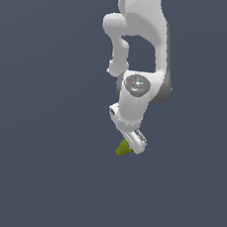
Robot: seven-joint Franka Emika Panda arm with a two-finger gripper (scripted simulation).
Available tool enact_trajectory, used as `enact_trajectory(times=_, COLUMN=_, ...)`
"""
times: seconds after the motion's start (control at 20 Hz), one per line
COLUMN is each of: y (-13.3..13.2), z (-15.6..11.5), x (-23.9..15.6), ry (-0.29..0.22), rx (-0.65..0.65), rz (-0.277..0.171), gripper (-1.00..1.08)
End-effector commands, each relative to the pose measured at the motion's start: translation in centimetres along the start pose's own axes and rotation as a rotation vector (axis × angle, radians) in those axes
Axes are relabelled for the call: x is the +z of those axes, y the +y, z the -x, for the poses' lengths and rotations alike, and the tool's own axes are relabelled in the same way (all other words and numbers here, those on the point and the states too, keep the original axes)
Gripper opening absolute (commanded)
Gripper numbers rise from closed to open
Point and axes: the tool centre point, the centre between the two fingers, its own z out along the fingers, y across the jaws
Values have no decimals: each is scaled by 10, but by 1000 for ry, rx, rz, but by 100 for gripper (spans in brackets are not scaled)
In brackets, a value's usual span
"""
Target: Pick up the object and move it to a goal position.
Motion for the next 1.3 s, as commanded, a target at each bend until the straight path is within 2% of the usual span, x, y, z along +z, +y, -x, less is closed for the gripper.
enact_trajectory(times=0.0, y=-2, z=1, x=4, ry=2, rx=64, rz=3, gripper=100)
enact_trajectory(times=0.6, y=-11, z=6, x=17, ry=11, rx=279, rz=11, gripper=100)
enact_trajectory(times=1.25, y=-12, z=7, x=26, ry=13, rx=316, rz=12, gripper=100)
